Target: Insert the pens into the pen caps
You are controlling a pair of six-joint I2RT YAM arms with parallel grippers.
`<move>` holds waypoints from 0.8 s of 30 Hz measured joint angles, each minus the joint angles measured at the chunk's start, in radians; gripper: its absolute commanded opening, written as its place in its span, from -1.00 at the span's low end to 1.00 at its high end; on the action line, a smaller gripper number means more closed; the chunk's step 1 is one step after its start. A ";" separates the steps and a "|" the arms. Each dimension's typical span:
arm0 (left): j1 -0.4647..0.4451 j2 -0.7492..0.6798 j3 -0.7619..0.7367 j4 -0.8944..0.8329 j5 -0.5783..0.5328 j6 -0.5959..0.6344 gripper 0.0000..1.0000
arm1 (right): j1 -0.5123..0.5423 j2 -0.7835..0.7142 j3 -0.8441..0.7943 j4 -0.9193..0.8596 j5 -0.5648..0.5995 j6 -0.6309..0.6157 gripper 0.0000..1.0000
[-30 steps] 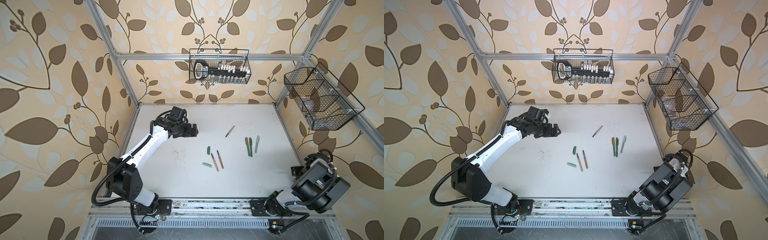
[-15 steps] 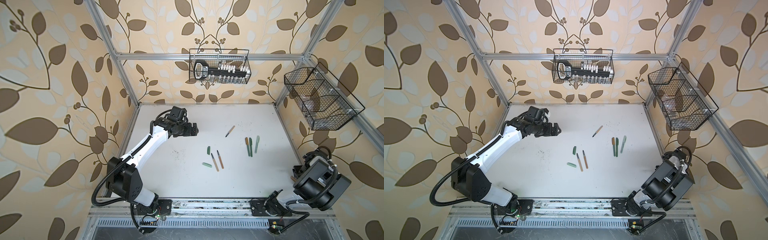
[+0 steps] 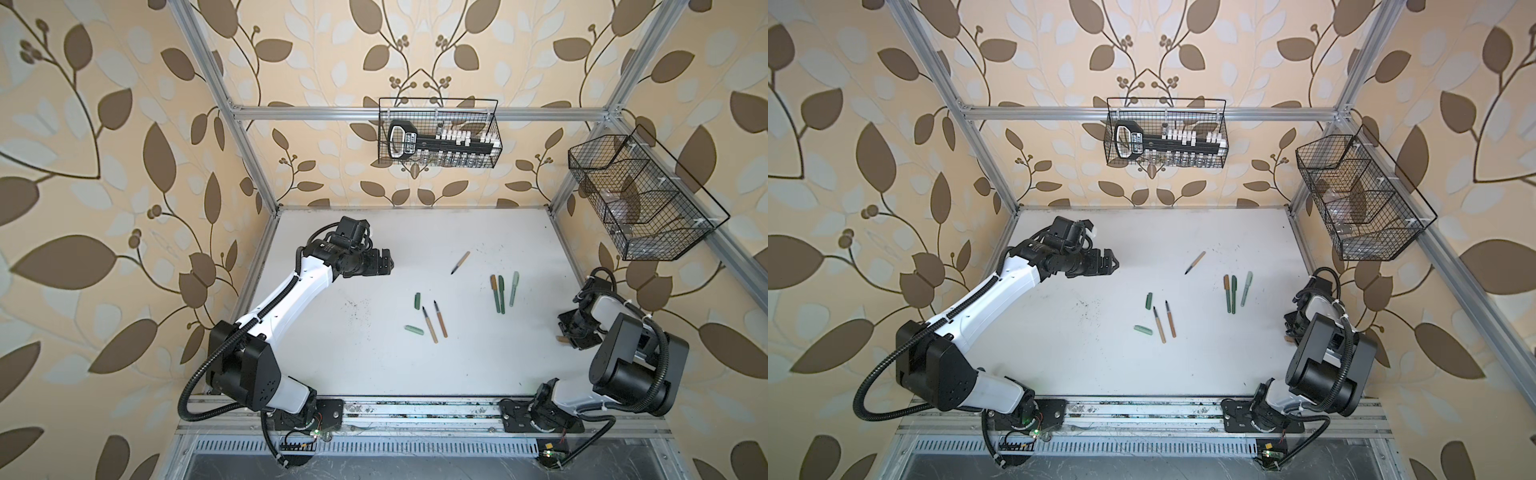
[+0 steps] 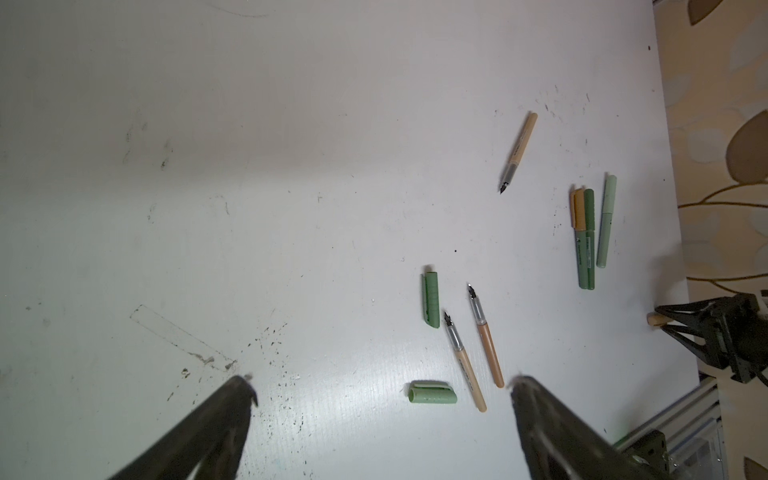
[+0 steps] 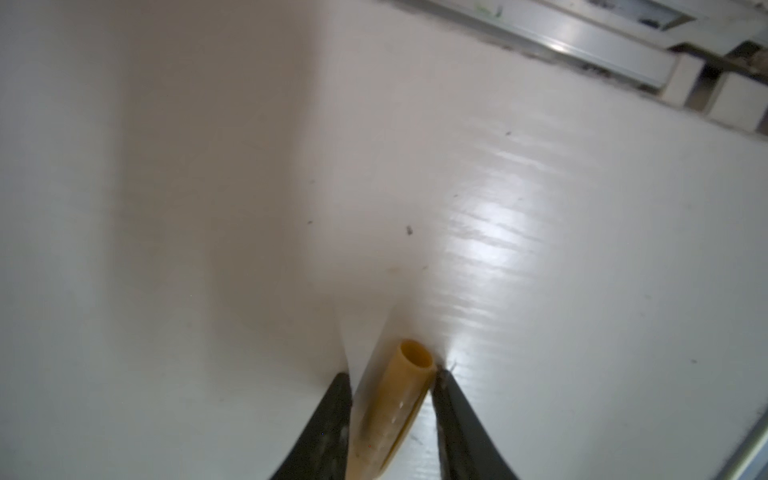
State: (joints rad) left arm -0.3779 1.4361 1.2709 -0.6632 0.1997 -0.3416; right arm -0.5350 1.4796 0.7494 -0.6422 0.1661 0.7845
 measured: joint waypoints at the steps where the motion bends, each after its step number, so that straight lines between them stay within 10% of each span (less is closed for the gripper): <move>1: 0.000 -0.012 -0.005 0.000 -0.001 -0.002 0.98 | 0.028 0.007 0.007 0.001 -0.006 0.000 -0.29; 13: 0.000 -0.117 -0.093 0.014 -0.029 -0.023 0.98 | 0.317 0.049 0.056 -0.020 -0.097 0.000 -0.28; 24: 0.000 -0.166 -0.126 0.026 -0.051 -0.032 0.98 | 0.369 0.074 0.084 -0.027 -0.137 -0.026 -0.18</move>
State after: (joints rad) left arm -0.3779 1.2697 1.1454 -0.6369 0.1482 -0.3733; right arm -0.1665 1.5532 0.8337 -0.6689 0.0292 0.7586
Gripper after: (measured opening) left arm 0.988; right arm 0.385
